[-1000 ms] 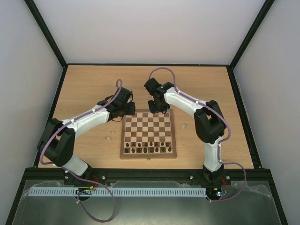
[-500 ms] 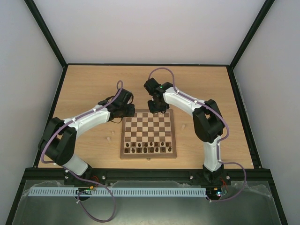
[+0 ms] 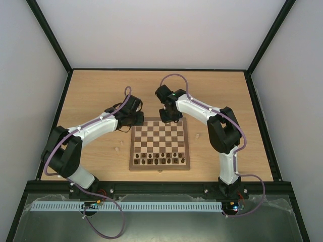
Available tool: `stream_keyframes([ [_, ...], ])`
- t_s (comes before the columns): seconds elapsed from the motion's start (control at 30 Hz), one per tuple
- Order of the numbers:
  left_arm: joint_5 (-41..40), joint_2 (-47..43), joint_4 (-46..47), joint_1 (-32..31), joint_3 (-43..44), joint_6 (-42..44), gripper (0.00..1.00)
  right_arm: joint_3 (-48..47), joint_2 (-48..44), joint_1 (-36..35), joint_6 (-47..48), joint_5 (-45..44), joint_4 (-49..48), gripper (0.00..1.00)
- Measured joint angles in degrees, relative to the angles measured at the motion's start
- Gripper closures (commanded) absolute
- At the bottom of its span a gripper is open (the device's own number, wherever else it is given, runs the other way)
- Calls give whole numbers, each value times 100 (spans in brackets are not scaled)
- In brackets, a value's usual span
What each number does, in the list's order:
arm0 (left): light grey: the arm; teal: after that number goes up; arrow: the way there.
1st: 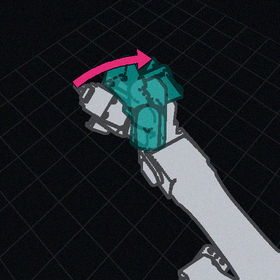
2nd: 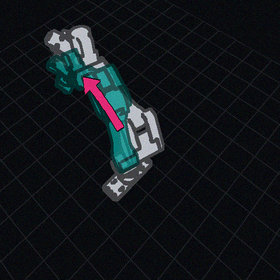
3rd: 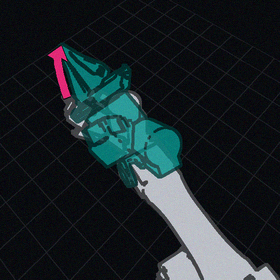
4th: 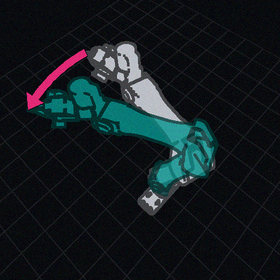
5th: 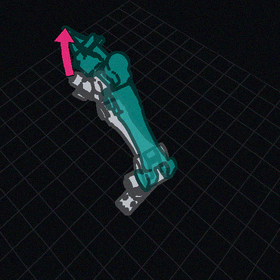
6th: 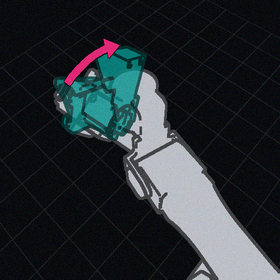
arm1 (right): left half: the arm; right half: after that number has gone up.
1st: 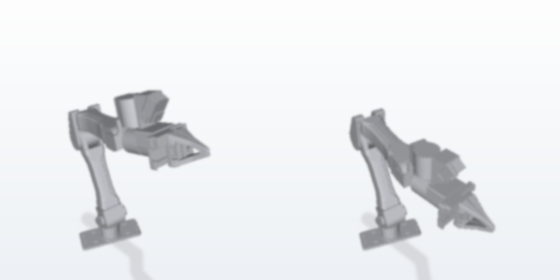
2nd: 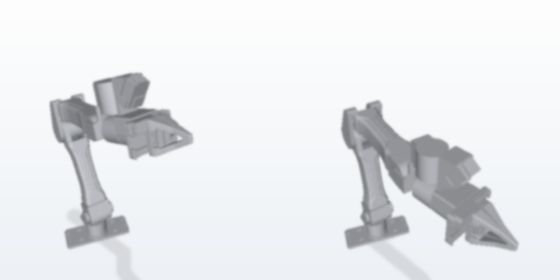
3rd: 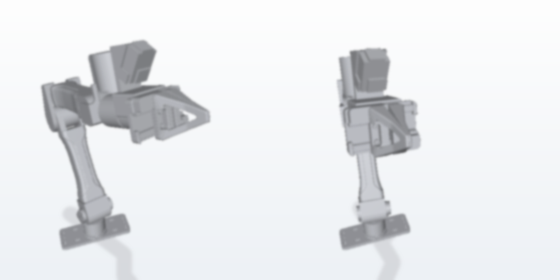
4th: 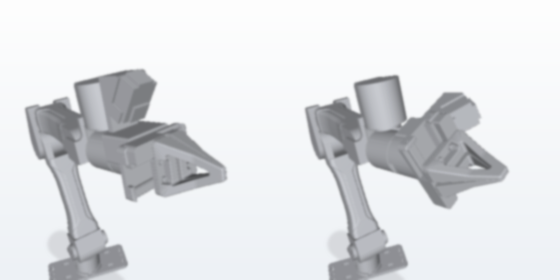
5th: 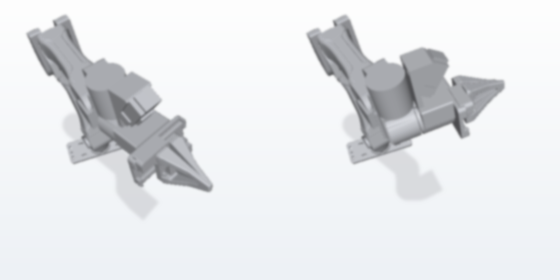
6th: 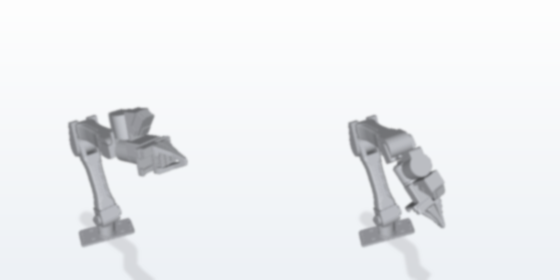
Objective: Set up the chess pieces on the board
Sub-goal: Place the chess piece on the chessboard.
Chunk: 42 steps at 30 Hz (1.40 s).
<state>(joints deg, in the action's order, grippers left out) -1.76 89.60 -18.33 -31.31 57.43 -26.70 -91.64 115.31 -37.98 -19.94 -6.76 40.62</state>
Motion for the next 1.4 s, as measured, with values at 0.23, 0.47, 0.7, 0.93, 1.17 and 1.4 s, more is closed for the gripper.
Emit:
stream_keyframes([
  [0.23,-31,17,-11,13,0,17,84,42,-2,-20,11,-2,-48,80],
  [0.47,-87,153,-114,17,116,39,84,142,-2,-24,26,103,-74,65],
  [0.7,-184,236,-341,26,195,61,83,197,-98,-24,44,291,-160,50],
  [0.93,-313,452,-660,50,470,79,83,409,-824,-24,4,516,-225,38],
  [1.17,-339,885,-905,55,955,149,82,483,-1735,-24,-7,673,-267,34],
  [1.4,-415,1073,-1185,59,1167,223,81,588,-1976,-24,-2,748,-280,33],
])
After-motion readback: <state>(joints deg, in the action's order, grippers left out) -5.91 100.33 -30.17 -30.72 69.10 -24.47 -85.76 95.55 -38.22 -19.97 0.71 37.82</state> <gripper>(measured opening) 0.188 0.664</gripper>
